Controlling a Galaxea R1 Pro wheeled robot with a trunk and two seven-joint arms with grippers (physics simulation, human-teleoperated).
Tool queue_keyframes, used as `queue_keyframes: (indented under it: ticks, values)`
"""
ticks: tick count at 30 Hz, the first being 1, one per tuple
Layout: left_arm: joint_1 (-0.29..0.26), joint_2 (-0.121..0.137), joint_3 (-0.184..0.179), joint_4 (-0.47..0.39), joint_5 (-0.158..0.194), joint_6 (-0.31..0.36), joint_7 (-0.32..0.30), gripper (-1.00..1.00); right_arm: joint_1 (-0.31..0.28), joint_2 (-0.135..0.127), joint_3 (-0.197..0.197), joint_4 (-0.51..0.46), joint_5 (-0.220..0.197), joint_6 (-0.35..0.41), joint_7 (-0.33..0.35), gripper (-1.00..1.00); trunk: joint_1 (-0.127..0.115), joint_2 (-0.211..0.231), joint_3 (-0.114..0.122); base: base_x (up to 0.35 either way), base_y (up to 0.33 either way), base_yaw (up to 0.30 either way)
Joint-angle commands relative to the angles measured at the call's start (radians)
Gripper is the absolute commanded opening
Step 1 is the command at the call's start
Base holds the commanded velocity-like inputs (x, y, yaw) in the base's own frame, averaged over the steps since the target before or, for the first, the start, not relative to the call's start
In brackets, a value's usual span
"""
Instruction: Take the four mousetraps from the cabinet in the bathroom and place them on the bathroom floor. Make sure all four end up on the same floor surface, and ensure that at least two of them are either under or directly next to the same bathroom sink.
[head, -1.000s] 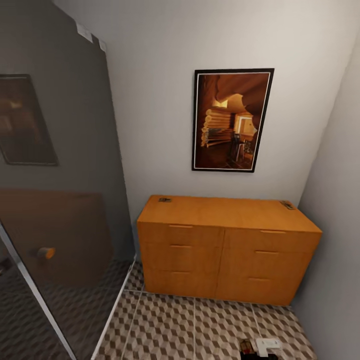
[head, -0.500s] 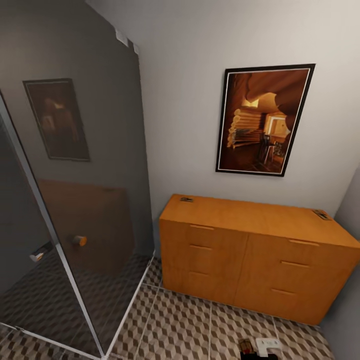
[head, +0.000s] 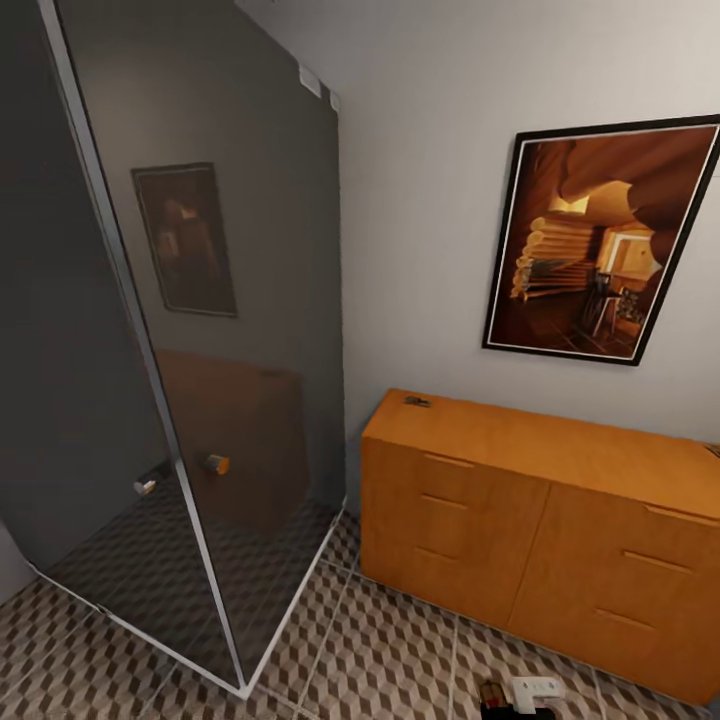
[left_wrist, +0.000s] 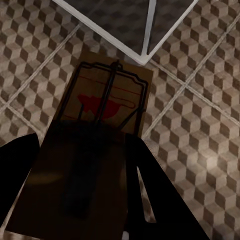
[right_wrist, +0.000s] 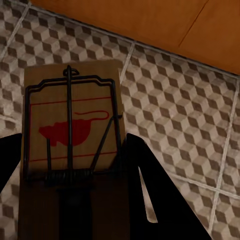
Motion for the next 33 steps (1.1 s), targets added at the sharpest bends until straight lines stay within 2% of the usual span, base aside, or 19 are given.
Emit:
queue_keyframes:
  ticks: [1,33]
  values:
    - [-0.002,-0.001,-0.008,0.004,0.004,-0.005,0.002,-1.00,-0.002,0.000,0.002,0.004,-0.005,-0.007,0.000,-1.00,0.000,-0.002,-0.002,0.000,0.000,0.300]
    - [-0.002,0.000,-0.008,0.004,0.004,-0.005,0.002,-1.00,-0.002,0.000,0.002,0.004,-0.005,-0.007,0.000,-1.00,0.000,-0.002,-0.002,0.000,0.000,0.300]
